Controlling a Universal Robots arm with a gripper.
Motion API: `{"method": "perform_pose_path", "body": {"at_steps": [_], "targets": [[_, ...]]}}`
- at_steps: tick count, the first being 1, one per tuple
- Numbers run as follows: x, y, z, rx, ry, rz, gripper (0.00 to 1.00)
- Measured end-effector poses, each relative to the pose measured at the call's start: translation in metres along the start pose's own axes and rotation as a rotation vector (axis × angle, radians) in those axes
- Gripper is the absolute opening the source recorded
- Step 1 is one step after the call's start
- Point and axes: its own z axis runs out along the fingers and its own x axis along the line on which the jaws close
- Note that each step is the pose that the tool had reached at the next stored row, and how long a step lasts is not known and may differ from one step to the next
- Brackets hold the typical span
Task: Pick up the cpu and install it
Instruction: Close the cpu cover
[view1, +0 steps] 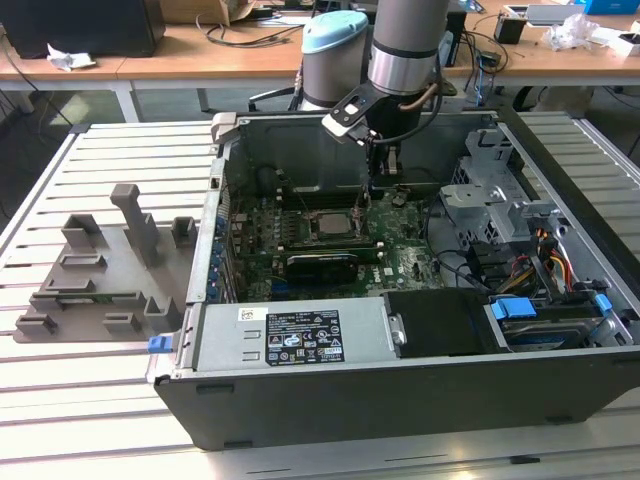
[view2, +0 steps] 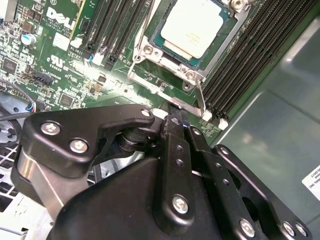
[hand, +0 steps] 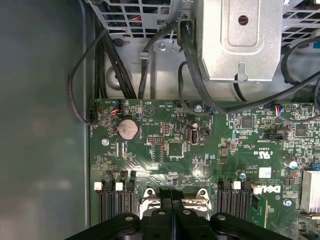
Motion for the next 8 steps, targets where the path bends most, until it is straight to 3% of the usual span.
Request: {"method": "perform_pose_path", "body": {"at_steps": [8], "targets": [[0.0000,-0.0058,0.0003,0.0000,0.0000,0.000,0.11]]}}
